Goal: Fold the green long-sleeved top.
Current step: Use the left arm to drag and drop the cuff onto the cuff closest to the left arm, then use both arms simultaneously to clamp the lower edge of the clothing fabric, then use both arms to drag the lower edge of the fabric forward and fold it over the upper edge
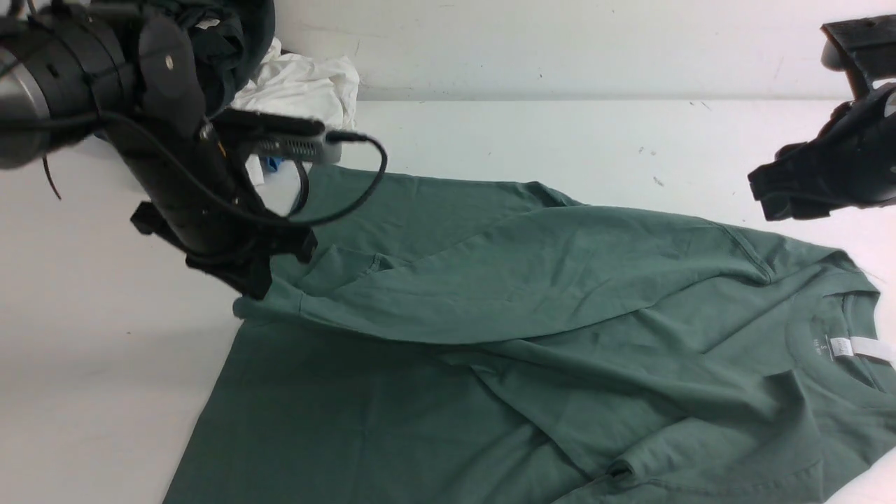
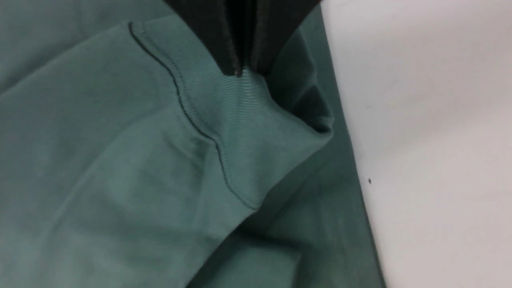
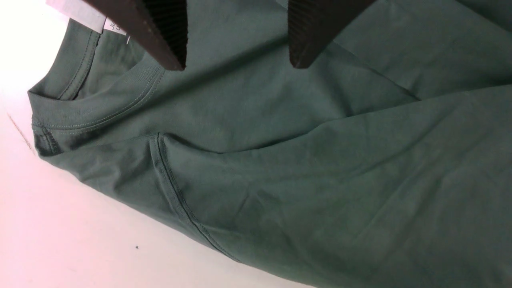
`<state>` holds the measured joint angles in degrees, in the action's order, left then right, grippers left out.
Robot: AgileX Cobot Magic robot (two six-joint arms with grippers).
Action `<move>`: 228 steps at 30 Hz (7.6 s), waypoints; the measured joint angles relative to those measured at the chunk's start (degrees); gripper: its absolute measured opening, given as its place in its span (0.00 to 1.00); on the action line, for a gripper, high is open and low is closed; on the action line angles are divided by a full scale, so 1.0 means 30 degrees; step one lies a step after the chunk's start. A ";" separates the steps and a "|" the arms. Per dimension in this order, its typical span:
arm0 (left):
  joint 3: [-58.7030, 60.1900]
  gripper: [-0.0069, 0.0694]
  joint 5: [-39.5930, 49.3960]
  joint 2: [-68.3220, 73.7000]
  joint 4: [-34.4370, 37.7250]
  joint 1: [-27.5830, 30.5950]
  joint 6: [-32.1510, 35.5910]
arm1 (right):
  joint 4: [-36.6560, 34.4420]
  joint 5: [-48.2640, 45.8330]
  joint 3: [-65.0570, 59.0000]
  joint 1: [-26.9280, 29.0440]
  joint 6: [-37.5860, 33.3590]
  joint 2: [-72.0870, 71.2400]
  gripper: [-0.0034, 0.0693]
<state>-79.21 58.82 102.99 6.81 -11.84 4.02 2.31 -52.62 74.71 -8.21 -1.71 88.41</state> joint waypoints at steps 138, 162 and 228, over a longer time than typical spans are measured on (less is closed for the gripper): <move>1.0623 0.12 -0.0910 -0.6996 -0.4273 -0.4814 1.0335 | -0.0097 -0.1785 -0.8838 -0.1688 0.0309 -0.2137 0.65; 1.2006 0.53 -0.2484 -0.2680 -0.4585 -0.4814 1.6152 | -0.3504 -0.2281 -0.8838 -0.3863 -0.2066 -0.3356 0.70; 0.3493 0.11 0.0348 -0.6991 -0.8900 -0.3606 1.1159 | 0.1769 -0.5822 -0.0261 -0.1660 -0.0203 -0.1375 0.07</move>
<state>-68.73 59.86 82.02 -19.89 -22.66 37.50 7.62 -70.09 73.93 -13.19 -2.32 84.29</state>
